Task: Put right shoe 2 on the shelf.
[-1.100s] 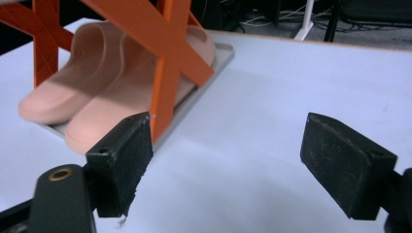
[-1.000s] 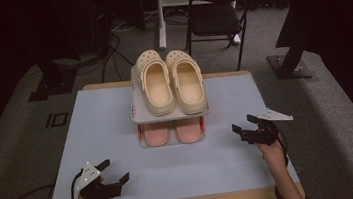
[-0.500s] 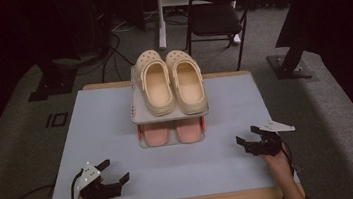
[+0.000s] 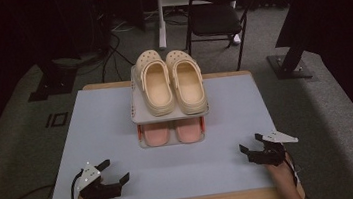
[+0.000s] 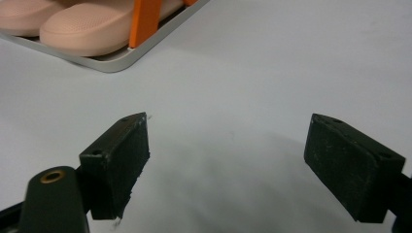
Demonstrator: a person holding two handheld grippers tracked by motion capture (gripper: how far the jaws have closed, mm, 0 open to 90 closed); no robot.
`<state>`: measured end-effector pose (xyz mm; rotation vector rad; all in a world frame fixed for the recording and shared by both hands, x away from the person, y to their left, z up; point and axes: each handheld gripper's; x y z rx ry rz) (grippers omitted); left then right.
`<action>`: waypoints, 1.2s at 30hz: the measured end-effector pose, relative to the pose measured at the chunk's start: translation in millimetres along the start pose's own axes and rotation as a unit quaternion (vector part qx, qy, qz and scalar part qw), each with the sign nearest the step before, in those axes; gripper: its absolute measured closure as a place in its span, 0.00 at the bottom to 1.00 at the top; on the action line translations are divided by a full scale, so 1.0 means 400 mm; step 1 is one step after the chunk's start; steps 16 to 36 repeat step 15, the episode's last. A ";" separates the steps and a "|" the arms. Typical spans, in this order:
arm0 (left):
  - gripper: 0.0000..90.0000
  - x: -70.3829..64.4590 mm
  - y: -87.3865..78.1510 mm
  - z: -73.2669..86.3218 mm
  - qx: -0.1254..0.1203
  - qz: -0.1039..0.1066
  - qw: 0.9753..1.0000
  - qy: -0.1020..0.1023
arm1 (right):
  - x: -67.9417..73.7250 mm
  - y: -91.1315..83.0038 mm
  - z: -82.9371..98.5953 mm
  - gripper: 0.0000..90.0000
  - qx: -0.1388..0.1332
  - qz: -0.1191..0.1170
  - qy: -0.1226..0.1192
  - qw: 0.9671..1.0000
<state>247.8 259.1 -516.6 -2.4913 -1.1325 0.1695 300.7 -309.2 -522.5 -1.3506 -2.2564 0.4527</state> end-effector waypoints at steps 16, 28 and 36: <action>0.08 -0.003 0.002 0.001 0.003 0.001 1.000 0.001 | 0.001 0.001 0.004 0.18 -0.004 0.020 0.007 1.000; 0.08 -0.003 0.002 0.001 0.003 0.001 1.000 0.001 | 0.001 0.001 0.004 0.18 -0.004 0.020 0.007 1.000; 0.08 -0.003 0.002 0.001 0.003 0.001 1.000 0.001 | 0.001 0.001 0.004 0.18 -0.004 0.020 0.007 1.000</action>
Point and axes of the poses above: each handheld gripper's, and its own axes: y roughly forward along the jaws, z roughly out of its underside, x roughly to its left, and after that the axes turned 9 degrees about y, right-handed
